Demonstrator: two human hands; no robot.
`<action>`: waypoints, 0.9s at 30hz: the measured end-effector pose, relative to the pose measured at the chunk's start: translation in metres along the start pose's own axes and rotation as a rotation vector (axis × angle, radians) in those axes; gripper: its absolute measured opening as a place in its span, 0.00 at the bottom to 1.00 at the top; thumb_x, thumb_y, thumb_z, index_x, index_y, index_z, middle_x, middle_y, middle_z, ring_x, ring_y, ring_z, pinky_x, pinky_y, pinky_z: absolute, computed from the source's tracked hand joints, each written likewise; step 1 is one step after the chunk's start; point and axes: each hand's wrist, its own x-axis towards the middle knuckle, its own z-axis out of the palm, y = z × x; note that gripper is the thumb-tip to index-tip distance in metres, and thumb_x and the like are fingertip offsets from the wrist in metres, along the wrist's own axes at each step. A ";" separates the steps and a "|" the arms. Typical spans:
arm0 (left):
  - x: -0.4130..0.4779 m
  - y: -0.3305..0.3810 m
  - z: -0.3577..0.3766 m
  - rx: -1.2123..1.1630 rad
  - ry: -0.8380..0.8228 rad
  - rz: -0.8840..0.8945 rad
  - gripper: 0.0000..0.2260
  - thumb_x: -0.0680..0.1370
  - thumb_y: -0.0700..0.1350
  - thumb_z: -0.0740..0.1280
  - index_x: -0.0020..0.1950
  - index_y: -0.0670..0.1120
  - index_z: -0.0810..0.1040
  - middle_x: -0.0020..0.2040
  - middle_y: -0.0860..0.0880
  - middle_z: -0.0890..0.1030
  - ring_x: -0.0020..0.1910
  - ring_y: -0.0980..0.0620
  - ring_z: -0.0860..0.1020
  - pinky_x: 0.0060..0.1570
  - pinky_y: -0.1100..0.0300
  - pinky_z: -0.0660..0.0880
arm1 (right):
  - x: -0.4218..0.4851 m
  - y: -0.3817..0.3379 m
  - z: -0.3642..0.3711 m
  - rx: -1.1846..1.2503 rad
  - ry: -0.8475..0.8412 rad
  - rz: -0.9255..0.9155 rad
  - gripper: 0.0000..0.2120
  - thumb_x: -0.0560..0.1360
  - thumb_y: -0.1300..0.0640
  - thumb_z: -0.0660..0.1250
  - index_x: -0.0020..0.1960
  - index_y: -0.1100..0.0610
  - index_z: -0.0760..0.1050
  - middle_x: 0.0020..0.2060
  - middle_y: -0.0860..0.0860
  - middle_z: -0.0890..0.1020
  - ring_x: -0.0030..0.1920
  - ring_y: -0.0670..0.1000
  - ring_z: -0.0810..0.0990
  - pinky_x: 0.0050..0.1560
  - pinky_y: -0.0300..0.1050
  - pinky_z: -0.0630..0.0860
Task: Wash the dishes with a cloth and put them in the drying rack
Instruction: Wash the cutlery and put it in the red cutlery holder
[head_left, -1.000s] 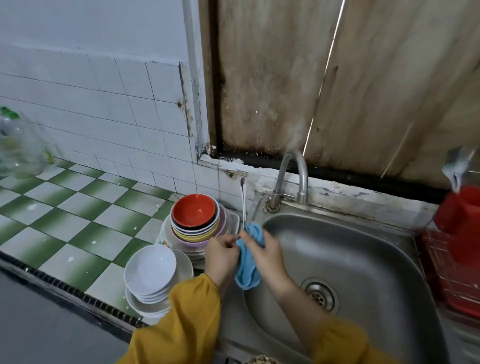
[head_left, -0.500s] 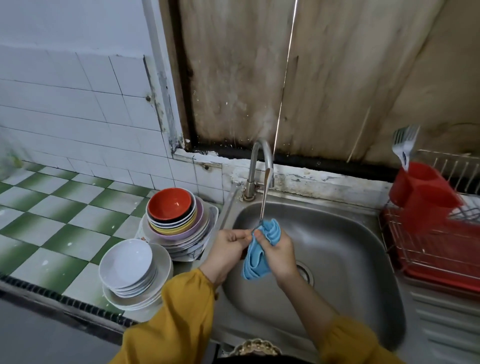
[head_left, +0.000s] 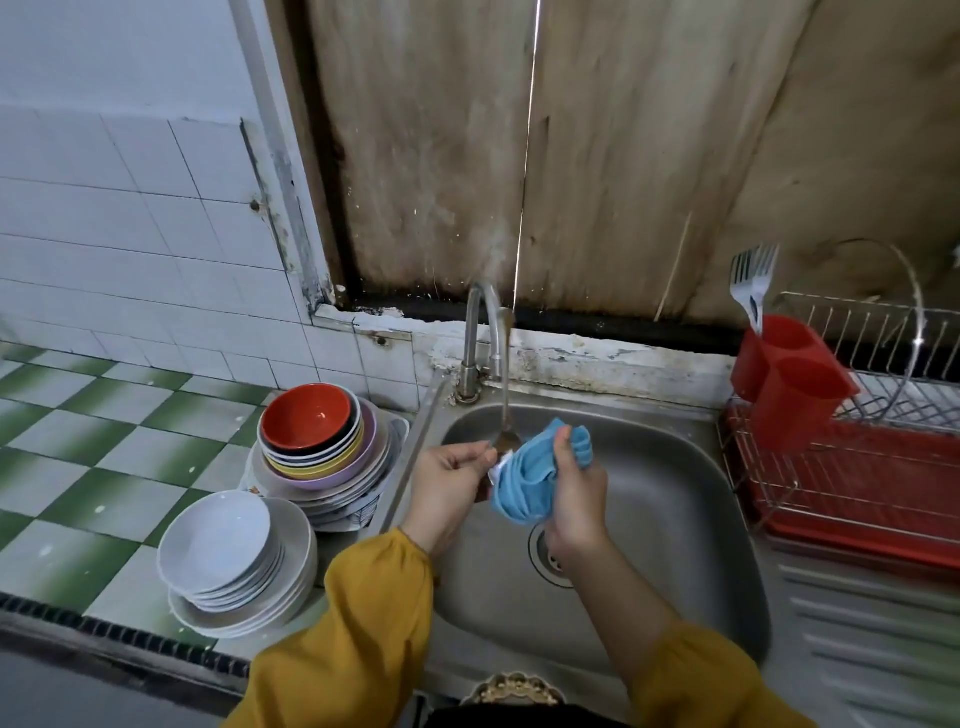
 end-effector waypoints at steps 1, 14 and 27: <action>0.002 0.002 -0.001 0.006 0.023 0.003 0.08 0.78 0.34 0.66 0.54 0.34 0.81 0.42 0.42 0.84 0.33 0.56 0.82 0.33 0.64 0.79 | 0.002 -0.005 -0.003 0.086 -0.074 0.083 0.12 0.76 0.49 0.66 0.51 0.58 0.76 0.43 0.56 0.83 0.45 0.57 0.83 0.50 0.54 0.80; 0.004 0.008 0.005 0.420 0.114 0.169 0.03 0.76 0.37 0.71 0.47 0.38 0.84 0.42 0.42 0.84 0.42 0.45 0.83 0.45 0.53 0.81 | -0.004 -0.004 -0.003 -0.463 -0.156 -0.238 0.10 0.66 0.62 0.79 0.41 0.52 0.80 0.40 0.50 0.85 0.42 0.49 0.84 0.43 0.43 0.81; -0.018 0.013 0.004 0.798 0.005 0.533 0.07 0.77 0.34 0.66 0.49 0.38 0.84 0.42 0.43 0.85 0.34 0.53 0.78 0.36 0.69 0.70 | -0.009 -0.033 0.005 -0.295 -0.132 -0.094 0.08 0.72 0.64 0.74 0.48 0.58 0.78 0.43 0.54 0.84 0.45 0.57 0.84 0.44 0.49 0.82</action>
